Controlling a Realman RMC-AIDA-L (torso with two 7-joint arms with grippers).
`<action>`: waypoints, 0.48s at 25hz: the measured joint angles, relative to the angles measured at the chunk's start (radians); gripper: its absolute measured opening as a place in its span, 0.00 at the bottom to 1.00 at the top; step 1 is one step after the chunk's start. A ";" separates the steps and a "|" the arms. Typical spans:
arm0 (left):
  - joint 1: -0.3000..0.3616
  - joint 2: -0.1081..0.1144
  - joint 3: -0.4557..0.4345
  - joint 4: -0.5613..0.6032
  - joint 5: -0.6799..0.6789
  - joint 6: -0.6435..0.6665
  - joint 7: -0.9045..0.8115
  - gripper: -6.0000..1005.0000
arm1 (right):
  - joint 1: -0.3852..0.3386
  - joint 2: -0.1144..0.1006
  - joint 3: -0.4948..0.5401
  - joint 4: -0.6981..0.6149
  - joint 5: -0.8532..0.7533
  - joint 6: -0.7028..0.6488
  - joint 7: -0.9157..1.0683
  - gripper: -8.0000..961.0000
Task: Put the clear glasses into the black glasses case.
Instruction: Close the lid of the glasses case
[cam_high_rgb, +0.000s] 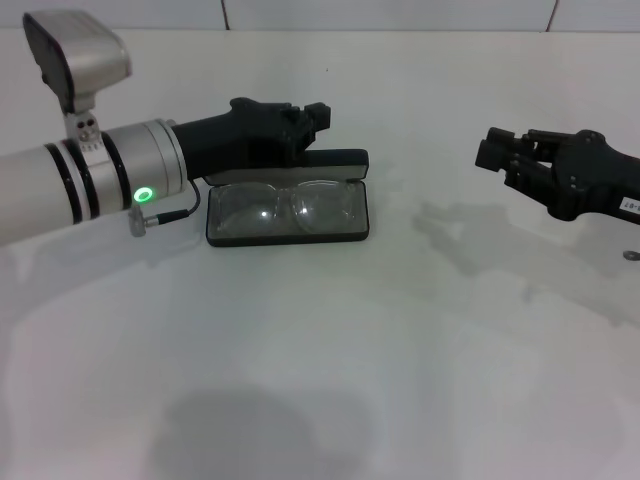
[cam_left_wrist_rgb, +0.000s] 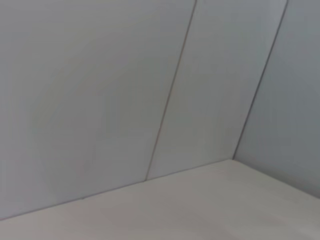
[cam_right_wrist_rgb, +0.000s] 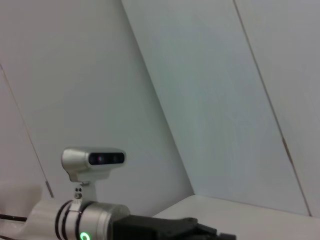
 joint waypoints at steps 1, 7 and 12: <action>-0.001 0.000 0.003 -0.007 -0.004 -0.010 0.007 0.05 | 0.003 0.000 -0.001 0.001 0.000 0.000 0.000 0.22; -0.006 -0.002 0.006 -0.033 -0.012 -0.055 0.029 0.05 | 0.018 -0.001 -0.005 0.002 -0.001 0.002 -0.001 0.23; -0.009 -0.002 0.026 -0.059 -0.013 -0.086 0.031 0.05 | 0.032 0.000 -0.007 0.015 -0.002 0.005 -0.001 0.23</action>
